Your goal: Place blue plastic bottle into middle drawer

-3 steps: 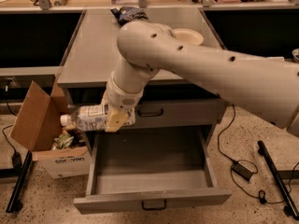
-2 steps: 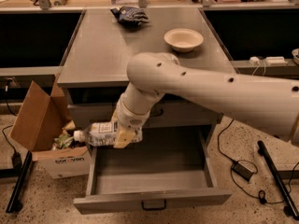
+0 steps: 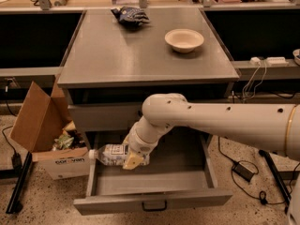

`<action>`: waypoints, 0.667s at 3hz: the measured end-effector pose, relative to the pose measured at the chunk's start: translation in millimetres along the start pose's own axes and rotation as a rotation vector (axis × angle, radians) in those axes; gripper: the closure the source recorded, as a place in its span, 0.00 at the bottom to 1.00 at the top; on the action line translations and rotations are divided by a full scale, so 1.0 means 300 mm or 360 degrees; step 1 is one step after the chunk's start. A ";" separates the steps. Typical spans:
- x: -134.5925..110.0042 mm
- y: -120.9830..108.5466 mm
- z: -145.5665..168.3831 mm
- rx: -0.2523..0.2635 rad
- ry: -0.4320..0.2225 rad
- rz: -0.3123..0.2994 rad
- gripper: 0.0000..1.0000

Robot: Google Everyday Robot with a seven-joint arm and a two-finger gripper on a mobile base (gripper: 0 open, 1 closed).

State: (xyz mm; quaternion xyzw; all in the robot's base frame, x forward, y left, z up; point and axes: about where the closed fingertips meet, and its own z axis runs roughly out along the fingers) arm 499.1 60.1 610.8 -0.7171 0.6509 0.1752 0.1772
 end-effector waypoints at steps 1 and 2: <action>0.000 0.000 0.000 0.0000 0.0000 0.0000 1.00; 0.120 -0.027 0.120 0.0036 -0.0026 0.0076 1.00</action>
Offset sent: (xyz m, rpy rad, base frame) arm 0.0202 -0.0247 -0.0971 0.0308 0.0097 -0.1078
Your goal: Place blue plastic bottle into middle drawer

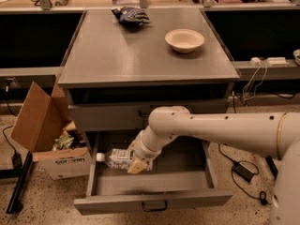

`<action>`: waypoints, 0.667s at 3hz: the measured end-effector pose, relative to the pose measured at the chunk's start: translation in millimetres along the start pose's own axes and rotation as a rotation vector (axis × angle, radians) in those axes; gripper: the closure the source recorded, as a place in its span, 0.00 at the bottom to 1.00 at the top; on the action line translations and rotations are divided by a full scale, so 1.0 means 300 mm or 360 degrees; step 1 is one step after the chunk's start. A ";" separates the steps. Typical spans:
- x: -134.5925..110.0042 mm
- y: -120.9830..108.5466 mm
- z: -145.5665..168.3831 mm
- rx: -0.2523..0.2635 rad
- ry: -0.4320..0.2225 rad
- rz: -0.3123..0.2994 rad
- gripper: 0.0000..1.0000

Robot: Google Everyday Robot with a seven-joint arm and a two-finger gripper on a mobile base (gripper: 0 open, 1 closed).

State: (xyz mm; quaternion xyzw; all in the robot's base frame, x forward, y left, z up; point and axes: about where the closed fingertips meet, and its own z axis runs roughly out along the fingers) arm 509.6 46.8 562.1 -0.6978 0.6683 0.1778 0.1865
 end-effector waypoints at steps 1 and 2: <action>0.115 -0.029 0.114 0.0023 -0.0038 0.0074 1.00; 0.210 -0.064 0.216 0.0010 -0.0050 0.0143 1.00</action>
Offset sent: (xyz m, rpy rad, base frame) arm 0.0391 -0.0342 -0.1325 0.0407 0.0705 -0.1256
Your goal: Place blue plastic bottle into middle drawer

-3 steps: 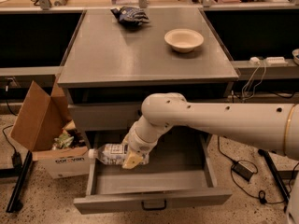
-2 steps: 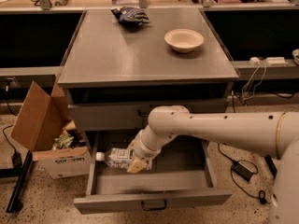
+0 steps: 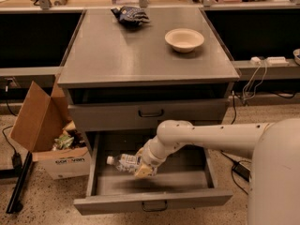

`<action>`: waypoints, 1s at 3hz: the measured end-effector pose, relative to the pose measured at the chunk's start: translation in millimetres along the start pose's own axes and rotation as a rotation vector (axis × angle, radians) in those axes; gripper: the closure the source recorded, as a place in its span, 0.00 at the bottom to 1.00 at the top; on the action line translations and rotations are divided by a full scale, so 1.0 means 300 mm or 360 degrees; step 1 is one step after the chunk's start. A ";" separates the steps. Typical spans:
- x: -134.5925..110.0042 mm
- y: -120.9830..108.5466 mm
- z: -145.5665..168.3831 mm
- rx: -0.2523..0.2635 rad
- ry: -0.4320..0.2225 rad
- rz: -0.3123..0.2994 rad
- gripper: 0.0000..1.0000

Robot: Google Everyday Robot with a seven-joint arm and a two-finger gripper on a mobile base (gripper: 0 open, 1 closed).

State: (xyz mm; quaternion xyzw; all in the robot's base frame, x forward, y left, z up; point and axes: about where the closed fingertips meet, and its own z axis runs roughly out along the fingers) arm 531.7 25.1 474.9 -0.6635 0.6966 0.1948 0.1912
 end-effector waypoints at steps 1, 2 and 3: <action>0.069 -0.044 0.079 -0.0010 -0.0006 0.0073 1.00; 0.134 -0.073 0.155 -0.0038 -0.0006 0.0150 1.00; 0.174 -0.096 0.196 -0.0049 -0.0009 0.0205 0.84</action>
Offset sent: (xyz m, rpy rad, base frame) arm 0.0327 -0.0193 -0.0939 0.0070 0.1117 -0.1111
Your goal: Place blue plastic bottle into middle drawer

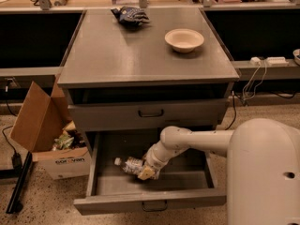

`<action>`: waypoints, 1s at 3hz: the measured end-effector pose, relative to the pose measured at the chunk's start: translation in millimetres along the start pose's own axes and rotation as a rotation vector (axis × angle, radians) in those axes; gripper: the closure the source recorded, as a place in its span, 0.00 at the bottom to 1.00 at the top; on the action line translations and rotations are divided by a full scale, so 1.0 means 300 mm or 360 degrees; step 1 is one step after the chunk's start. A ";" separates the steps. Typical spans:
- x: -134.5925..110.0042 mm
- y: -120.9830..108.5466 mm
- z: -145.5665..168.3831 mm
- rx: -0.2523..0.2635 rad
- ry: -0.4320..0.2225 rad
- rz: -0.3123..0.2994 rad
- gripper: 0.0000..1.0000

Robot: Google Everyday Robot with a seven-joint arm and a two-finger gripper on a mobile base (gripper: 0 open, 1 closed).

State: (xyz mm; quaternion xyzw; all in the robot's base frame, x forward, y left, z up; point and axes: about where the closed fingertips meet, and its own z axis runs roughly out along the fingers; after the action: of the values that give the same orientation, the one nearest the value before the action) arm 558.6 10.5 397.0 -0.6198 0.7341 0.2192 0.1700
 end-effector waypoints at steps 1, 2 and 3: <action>0.023 -0.013 0.030 -0.0015 -0.0001 0.0031 0.61; 0.034 -0.021 0.042 -0.0019 -0.0009 0.0046 0.37; 0.036 -0.023 0.043 -0.0019 -0.0017 0.0049 0.13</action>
Offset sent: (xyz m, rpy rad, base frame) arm 0.0091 -0.0070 -0.0192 0.0129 0.0243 -0.0326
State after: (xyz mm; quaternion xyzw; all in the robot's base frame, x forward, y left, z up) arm 563.2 7.3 379.8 -0.6081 0.7414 0.2295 0.1668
